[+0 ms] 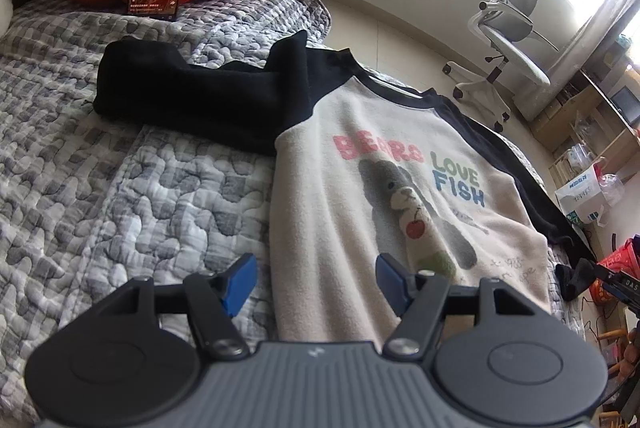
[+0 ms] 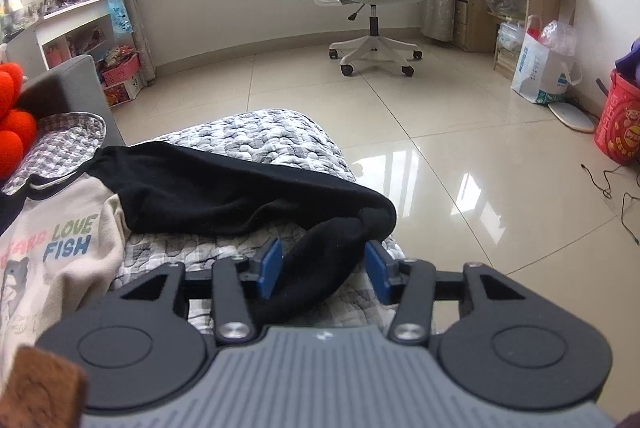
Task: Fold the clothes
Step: 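Lay the sweatshirt flat on the bed with both grippers, print facing up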
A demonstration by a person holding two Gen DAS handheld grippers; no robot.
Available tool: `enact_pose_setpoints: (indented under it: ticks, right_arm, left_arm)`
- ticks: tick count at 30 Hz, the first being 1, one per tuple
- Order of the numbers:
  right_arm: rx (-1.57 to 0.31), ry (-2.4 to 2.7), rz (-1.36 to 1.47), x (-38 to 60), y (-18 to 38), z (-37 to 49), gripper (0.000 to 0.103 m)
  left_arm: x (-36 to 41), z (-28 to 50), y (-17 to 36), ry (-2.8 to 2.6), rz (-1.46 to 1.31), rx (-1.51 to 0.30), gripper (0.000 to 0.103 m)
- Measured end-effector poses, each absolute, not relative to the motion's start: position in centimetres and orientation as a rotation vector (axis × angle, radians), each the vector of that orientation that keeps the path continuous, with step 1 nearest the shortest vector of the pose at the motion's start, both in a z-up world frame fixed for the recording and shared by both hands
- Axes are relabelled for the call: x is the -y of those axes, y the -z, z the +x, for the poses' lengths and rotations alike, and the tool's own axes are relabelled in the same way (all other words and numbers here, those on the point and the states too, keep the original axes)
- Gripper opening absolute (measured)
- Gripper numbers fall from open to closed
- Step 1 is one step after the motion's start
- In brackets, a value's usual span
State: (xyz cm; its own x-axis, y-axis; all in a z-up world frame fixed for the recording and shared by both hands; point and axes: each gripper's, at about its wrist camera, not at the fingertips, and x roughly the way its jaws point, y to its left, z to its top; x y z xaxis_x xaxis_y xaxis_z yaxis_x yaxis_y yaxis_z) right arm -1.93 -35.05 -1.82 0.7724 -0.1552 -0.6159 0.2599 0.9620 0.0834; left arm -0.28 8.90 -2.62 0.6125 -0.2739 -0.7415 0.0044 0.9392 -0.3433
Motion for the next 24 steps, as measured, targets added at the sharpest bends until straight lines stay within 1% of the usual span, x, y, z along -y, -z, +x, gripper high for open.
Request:
enact_pose_setpoints:
  ticks: [6, 8, 14, 24]
  right_arm:
    - [-0.627, 0.11, 0.121, 32.3, 0.9, -3.8, 0.051]
    - [-0.633, 0.054, 0.119, 31.3, 0.9, -4.2, 0.054]
    - [-0.702, -0.069, 0.165, 28.8, 1.8, -3.8, 0.055]
    - [-0.775, -0.124, 0.214, 27.5, 2.7, -3.2, 0.055]
  left_arm:
    - [-6.6, -1.4, 1.6, 0.257, -0.27, -0.879, 0.067]
    - [-5.8, -1.8, 1.3, 0.295, -0.259, -0.874, 0.068]
    - [-2.2, -2.8, 0.6, 0.409, -0.217, -0.853, 0.072]
    - [4.5, -3.8, 0.2, 0.564, -0.131, -0.843, 0.073]
